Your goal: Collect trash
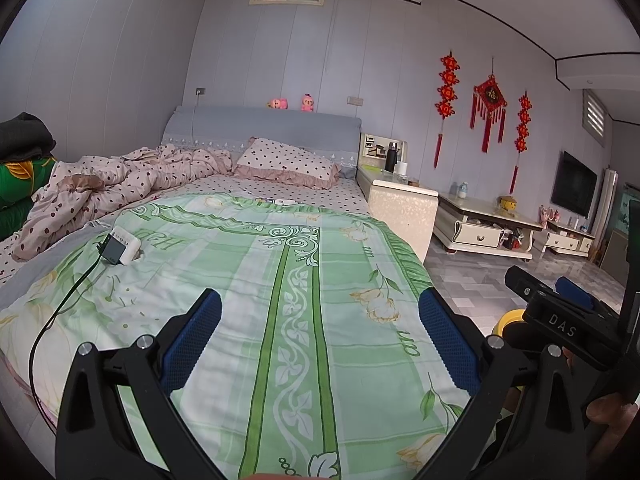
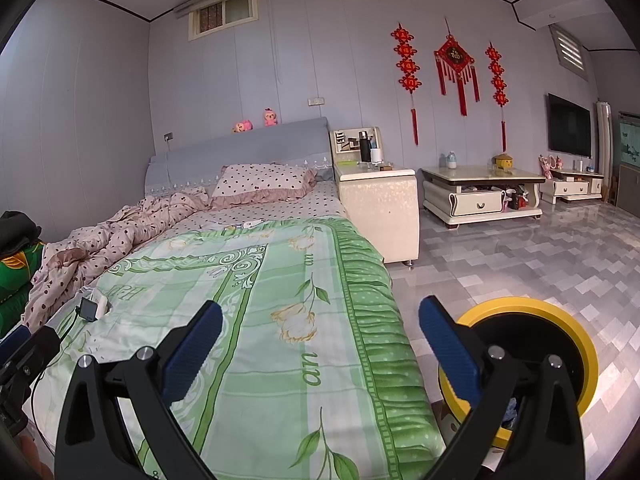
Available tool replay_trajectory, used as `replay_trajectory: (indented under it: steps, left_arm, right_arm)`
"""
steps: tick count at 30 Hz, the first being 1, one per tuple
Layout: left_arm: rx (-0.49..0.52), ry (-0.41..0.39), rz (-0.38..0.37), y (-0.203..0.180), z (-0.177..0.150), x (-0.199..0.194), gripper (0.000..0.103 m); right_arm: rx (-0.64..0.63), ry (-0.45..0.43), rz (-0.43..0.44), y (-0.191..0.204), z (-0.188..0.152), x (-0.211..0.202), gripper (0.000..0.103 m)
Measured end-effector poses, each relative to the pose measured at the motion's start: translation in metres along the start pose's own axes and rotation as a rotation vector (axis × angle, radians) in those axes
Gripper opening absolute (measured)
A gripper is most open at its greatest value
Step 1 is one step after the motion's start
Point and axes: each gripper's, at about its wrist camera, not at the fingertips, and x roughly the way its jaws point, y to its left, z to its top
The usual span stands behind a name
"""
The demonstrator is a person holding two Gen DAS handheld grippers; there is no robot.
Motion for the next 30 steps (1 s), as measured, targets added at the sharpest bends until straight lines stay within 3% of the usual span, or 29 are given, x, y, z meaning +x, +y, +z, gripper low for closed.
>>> replay_trajectory:
  steps: [30]
  left_arm:
    - [-0.001, 0.005, -0.007, -0.0017, -0.0024, 0.0015, 0.095]
  right_arm:
    - [0.009, 0.017, 0.003, 0.0026, -0.0082, 0.0011, 0.095]
